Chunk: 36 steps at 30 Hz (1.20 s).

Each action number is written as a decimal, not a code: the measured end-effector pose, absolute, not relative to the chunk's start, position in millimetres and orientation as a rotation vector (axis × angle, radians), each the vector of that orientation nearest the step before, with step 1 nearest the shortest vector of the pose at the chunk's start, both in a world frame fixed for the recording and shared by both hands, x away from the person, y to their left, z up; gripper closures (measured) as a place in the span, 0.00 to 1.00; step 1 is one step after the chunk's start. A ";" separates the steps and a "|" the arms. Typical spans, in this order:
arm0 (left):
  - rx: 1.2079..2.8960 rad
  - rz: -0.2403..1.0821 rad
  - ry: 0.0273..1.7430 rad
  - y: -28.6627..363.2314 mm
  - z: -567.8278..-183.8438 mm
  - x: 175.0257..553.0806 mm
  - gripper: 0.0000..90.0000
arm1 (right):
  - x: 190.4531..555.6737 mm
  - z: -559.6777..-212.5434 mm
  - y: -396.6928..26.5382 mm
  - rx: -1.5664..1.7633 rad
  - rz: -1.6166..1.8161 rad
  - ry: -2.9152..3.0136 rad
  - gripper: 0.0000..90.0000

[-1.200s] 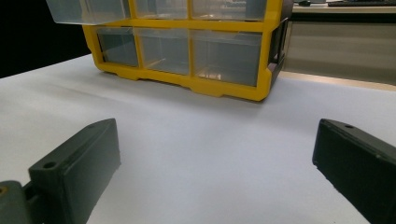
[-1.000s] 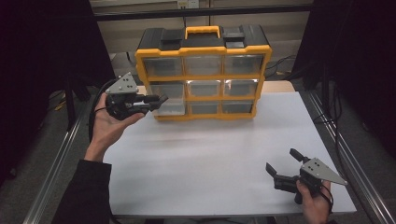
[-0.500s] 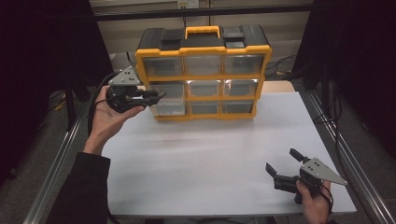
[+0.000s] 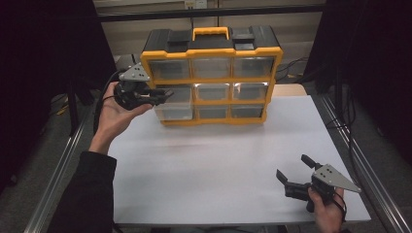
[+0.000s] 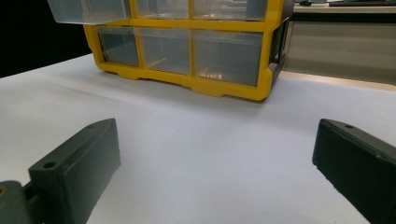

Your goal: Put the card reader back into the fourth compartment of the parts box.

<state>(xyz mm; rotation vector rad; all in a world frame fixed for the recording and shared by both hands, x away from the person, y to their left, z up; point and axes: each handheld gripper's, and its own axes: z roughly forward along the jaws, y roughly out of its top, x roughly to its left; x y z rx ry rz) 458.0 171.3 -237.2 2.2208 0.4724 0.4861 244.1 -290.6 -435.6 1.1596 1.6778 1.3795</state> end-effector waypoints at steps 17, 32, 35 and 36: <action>2.276 0.508 0.499 164.9 -234.9 477.8 0.82 | 244.3 -435.9 -290.7 1.163 1.382 1.681 0.00; 2.356 0.458 0.516 157.0 -241.4 494.8 0.82 | 244.3 -436.0 -290.4 1.156 1.382 1.684 0.00; 2.367 0.439 0.522 155.0 -243.3 498.2 0.82 | 244.2 -435.9 -290.7 1.160 1.382 1.682 0.00; 2.378 0.443 0.520 154.1 -243.7 499.4 0.82 | 244.3 -435.9 -290.6 1.162 1.384 1.681 0.00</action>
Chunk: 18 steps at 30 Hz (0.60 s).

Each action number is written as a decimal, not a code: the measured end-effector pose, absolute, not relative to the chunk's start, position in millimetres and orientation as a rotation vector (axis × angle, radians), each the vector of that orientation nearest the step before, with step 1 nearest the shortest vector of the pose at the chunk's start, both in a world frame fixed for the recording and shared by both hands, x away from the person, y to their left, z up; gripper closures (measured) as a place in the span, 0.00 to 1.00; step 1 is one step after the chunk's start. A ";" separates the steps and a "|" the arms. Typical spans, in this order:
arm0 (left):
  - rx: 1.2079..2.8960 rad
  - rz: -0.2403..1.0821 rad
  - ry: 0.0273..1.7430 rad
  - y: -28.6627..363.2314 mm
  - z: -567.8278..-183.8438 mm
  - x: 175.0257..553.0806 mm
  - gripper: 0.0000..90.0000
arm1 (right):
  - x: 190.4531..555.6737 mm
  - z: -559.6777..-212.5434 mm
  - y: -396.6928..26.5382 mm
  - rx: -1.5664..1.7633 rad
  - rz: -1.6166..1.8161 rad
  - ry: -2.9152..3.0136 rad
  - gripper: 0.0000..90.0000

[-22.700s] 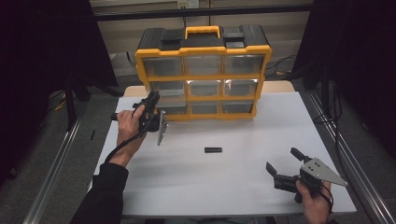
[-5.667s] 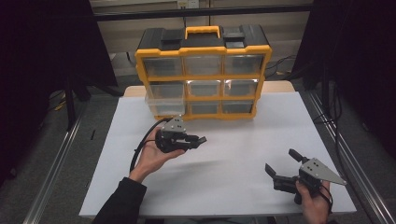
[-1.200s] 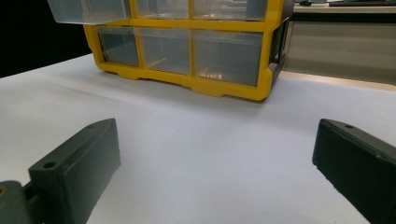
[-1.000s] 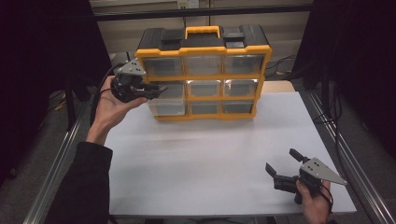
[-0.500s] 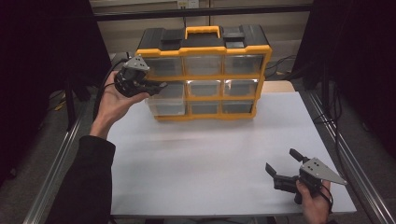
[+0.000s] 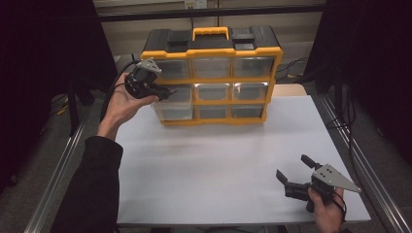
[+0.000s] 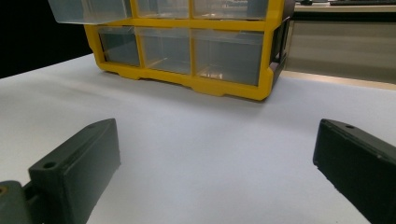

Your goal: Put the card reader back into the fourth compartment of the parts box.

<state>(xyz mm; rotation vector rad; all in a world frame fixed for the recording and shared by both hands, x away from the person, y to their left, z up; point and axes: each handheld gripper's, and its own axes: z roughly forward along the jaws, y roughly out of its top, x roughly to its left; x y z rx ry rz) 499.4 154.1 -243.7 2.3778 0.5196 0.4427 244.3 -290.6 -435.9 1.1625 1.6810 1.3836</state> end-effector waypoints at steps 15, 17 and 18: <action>2.415 0.396 0.529 145.5 -253.0 509.4 0.82 | 244.4 -436.4 -290.4 1.163 1.386 1.685 0.00; 2.416 0.387 0.524 144.3 -254.2 510.4 0.82 | 244.3 -436.4 -290.2 1.164 1.387 1.686 0.00; 2.422 0.389 0.519 143.4 -255.4 511.2 0.82 | 244.3 -436.4 -290.2 1.163 1.388 1.686 0.00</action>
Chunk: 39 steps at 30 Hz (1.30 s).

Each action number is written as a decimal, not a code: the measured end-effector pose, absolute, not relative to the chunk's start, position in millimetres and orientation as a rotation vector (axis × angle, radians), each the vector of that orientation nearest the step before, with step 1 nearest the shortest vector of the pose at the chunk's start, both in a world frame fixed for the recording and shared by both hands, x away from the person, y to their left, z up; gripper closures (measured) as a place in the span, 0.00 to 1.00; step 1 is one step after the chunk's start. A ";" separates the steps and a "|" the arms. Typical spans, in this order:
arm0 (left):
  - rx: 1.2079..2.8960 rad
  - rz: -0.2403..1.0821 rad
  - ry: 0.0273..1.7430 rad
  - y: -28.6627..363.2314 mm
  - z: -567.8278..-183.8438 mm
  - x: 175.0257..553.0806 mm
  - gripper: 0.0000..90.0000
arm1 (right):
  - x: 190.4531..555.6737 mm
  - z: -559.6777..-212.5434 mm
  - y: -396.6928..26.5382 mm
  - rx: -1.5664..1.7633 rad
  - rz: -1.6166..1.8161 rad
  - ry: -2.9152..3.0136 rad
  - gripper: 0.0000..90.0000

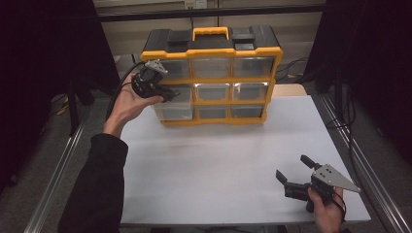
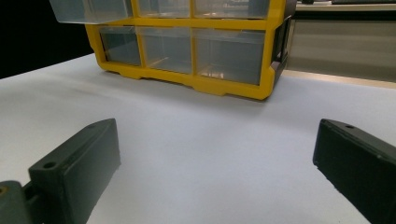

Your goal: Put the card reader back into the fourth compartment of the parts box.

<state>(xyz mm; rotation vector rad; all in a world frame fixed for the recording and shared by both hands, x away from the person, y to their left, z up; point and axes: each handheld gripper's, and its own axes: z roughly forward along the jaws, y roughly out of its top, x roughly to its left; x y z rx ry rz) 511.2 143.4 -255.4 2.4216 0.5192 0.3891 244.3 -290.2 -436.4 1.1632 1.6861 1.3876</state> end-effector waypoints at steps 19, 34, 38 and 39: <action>2.366 0.370 0.547 138.3 -266.4 512.5 0.70 | 244.8 -436.9 -290.3 1.166 1.392 1.689 0.00; 2.226 0.497 0.646 152.9 -264.0 508.4 0.14 | 244.4 -436.4 -290.3 1.162 1.387 1.689 0.00; 2.167 0.514 0.701 159.5 -267.2 507.4 0.10 | 244.4 -436.4 -290.1 1.161 1.388 1.688 0.00; 2.147 0.511 0.713 161.2 -268.4 507.4 0.10 | 244.5 -436.3 -290.1 1.159 1.388 1.688 0.00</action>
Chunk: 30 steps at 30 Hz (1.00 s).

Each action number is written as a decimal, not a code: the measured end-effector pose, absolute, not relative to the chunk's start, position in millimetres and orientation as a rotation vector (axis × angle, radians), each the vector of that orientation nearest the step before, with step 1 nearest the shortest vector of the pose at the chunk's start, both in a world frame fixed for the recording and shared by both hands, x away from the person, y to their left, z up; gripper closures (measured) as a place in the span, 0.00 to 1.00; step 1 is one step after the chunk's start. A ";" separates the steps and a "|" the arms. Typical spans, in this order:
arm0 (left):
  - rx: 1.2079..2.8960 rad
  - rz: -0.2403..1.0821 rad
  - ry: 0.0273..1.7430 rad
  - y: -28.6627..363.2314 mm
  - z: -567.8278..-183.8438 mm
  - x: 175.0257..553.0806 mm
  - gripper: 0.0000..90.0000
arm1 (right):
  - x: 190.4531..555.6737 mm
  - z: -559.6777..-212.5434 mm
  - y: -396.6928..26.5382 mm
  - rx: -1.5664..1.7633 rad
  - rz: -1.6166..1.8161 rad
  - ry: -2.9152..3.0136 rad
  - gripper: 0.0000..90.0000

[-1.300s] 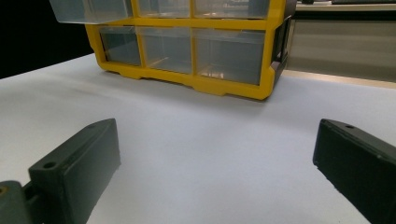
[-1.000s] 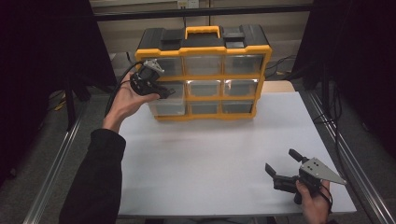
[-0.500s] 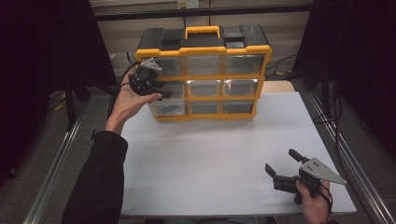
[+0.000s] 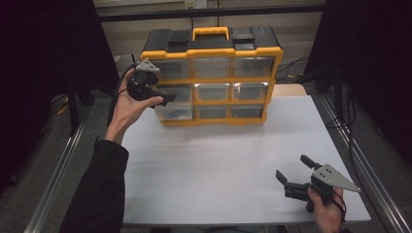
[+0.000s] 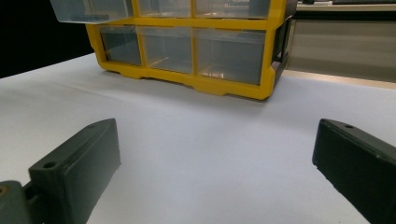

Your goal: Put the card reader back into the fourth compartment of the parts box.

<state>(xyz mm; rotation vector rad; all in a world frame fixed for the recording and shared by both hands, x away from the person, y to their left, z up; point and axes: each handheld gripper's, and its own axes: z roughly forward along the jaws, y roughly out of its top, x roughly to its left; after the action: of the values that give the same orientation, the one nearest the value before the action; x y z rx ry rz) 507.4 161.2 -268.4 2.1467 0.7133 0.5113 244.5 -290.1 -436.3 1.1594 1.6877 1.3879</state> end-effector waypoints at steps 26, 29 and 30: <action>1.821 0.598 0.667 186.7 -288.4 480.3 0.06 | 244.3 -436.2 -290.0 1.160 1.382 1.685 0.00; 1.779 0.571 0.667 189.8 -289.6 476.6 0.05 | 244.3 -436.1 -290.0 1.160 1.382 1.685 0.00; 1.769 0.579 0.663 190.7 -290.0 475.0 0.05 | 244.2 -436.1 -290.1 1.159 1.382 1.684 0.00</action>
<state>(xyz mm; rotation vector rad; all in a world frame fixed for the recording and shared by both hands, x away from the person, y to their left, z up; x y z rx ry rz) 475.0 190.7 -290.0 1.7688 0.6628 0.5787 244.2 -290.1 -436.1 1.1593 1.6843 1.3817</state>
